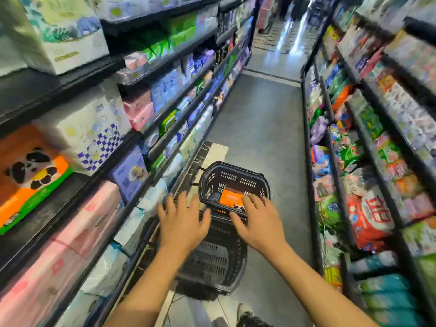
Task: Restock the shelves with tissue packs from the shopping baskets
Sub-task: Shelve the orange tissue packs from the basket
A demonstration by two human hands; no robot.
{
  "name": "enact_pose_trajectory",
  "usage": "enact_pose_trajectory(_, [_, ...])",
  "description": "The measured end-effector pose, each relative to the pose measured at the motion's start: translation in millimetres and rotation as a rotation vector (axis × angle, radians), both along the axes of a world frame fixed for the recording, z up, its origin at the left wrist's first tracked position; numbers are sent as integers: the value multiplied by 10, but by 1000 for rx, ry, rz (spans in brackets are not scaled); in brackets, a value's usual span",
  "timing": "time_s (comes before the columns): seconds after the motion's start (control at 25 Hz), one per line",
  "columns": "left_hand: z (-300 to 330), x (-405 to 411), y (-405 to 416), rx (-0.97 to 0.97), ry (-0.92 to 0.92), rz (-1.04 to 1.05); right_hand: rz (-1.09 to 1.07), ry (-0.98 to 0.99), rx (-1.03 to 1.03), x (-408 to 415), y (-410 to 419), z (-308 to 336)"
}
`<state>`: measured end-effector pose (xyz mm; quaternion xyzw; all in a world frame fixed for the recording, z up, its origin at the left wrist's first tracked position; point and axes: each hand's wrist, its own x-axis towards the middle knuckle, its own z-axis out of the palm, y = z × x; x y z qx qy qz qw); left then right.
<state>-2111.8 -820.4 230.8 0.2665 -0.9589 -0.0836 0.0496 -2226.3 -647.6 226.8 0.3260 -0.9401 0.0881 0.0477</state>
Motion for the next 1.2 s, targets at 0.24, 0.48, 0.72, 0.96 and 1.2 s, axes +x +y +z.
enact_pose_trajectory(0.24, [-93,-632,644,-28,-51,-59,-114,-105,-34,-474,771,-231])
enact_pose_trajectory(0.48, [-215,-1704,1445,-56,-84,-32,-33,-152,-36,-1484,1423,-396])
enact_pose_trajectory(0.72, [-275,-2400,1609,-65,-105,47,56,-209,-4,-2497,1481,-558])
enact_pose_trajectory(0.96, [-754,-3115,1179,-39,-151,74,89,-242,55,-3379,979,-840])
enact_pose_trajectory(1.2, [-1527,-4454,388,40,-120,27,62,-241,40,-4437,227,-1527])
